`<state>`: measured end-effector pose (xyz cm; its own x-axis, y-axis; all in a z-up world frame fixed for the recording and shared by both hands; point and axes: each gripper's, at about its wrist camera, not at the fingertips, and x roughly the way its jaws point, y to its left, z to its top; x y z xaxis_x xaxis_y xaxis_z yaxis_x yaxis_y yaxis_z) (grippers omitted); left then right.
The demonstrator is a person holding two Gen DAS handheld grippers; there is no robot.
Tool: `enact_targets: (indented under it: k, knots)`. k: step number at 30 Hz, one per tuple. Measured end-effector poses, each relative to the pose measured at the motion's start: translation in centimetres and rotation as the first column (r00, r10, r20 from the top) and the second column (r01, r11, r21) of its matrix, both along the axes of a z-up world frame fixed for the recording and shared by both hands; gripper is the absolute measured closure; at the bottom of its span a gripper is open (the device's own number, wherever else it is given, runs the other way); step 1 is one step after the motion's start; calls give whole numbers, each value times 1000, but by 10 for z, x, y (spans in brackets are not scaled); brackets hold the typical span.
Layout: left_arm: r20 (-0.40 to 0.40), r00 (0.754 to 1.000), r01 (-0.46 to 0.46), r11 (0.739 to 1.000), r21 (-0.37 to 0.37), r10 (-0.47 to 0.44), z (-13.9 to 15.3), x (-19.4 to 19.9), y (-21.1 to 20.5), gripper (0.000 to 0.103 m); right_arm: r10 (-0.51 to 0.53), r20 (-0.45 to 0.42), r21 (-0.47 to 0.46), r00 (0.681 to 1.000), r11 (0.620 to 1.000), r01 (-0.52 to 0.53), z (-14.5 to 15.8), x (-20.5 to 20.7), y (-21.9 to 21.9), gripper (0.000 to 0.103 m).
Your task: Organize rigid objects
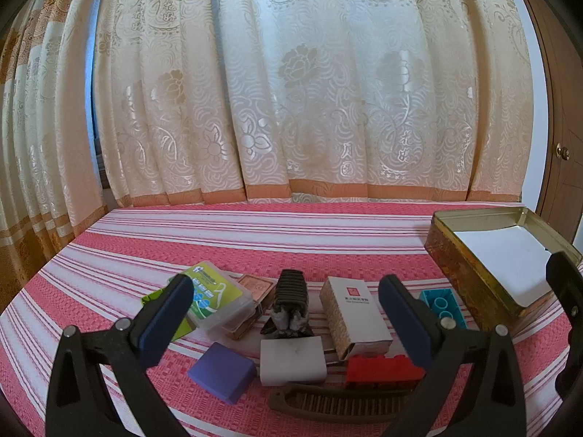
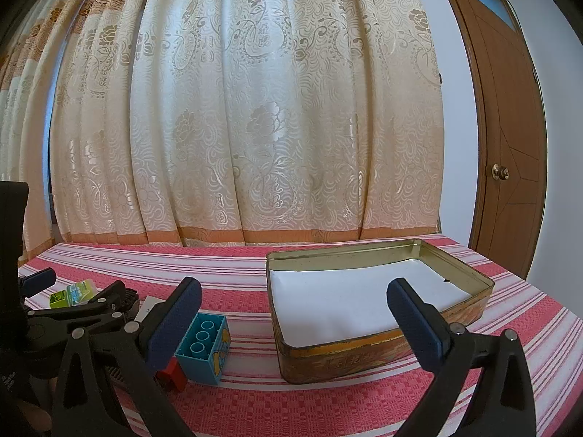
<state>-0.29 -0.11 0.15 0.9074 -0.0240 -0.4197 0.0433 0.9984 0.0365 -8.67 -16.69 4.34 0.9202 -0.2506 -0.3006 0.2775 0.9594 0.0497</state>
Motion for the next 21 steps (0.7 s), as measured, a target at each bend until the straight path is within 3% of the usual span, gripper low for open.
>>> enact_targets:
  k: [21]
  knots:
    - [-8,1000,-2,1000,-9,2,-2,0,1,0,19,-16,14,1000,1000,-19,-2,2,3,0]
